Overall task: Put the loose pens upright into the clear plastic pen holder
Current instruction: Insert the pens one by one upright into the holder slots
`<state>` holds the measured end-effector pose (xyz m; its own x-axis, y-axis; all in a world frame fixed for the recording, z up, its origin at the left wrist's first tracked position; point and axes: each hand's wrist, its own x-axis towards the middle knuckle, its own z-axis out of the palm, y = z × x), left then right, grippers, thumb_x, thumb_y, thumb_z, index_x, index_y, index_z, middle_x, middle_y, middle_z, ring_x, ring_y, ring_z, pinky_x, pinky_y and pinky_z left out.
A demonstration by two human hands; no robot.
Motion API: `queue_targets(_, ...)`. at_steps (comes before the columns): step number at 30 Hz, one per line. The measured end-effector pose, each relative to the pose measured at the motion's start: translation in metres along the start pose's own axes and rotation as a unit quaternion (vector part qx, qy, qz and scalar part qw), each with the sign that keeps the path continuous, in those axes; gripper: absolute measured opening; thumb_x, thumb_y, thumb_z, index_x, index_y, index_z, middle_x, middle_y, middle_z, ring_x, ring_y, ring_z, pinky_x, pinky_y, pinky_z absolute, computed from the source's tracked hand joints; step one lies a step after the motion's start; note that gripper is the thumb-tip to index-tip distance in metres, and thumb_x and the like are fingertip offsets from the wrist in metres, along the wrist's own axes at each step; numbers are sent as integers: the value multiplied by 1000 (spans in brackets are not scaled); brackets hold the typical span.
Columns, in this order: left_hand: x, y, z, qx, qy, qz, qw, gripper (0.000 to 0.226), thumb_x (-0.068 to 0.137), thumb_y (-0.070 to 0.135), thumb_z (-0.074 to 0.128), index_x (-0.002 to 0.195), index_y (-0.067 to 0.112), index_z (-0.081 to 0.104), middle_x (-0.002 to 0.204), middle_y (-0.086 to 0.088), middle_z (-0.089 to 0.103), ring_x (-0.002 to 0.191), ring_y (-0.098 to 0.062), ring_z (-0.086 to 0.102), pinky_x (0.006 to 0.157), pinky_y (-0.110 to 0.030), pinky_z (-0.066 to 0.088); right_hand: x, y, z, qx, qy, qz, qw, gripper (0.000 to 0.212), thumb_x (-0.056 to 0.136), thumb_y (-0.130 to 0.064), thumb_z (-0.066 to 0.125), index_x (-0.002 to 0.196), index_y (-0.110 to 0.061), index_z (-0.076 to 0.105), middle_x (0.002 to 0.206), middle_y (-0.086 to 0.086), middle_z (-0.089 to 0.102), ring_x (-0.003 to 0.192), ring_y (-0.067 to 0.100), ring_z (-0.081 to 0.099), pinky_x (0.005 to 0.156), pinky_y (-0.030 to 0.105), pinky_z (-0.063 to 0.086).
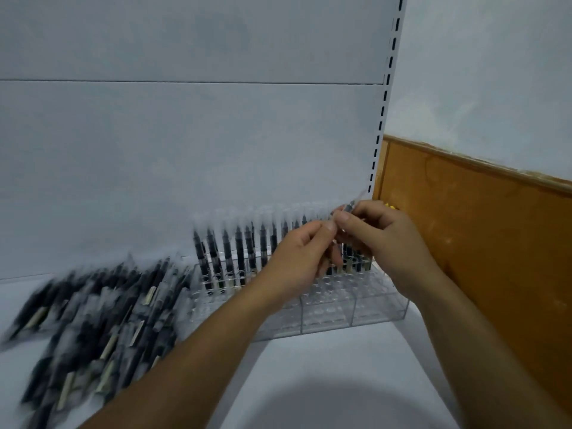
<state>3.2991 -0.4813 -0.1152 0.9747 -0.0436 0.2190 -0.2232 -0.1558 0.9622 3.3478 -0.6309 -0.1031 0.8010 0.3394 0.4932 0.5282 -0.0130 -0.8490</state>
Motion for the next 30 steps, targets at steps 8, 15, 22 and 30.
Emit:
queue_targets(8, -63, 1, -103, 246, 242, 75, 936, 22, 82, 60, 60, 86, 39, 64, 80, 23, 67, 74, 5, 61, 66, -19, 47, 7, -27, 46, 14, 25, -7, 1000, 18, 88, -29, 68, 81, -13, 70, 60, -3, 64, 54, 4, 56, 50, 17, 43)
queue_targets(15, -97, -32, -185, 318, 212, -86, 920, 42, 79, 56, 69, 114, 37, 56, 110, 23, 63, 100, -3, 59, 82, -27, 43, 13, -31, 121, -76, -48, -13, 996, 20, 89, -33, 68, 81, -15, 69, 65, -3, 67, 57, 7, 61, 55, 18, 48)
queue_targets(22, -74, -31, -179, 330, 28, -119, 936, 68, 79, 60, 68, 139, 34, 49, 141, 16, 50, 129, -6, 45, 99, -25, 35, 16, -27, 146, -149, -57, -11, 987, 19, 87, -38, 70, 81, -20, 69, 68, -12, 66, 63, 6, 61, 60, 22, 50)
queue_targets(30, -63, -29, -183, 311, 0, -126, 942, 52, 79, 49, 74, 125, 26, 64, 132, 11, 61, 121, -5, 54, 96, -23, 36, 22, -34, 154, -261, -86, -35, 961, 23, 87, -44, 69, 72, -28, 62, 64, -12, 60, 61, 6, 57, 61, 28, 48)
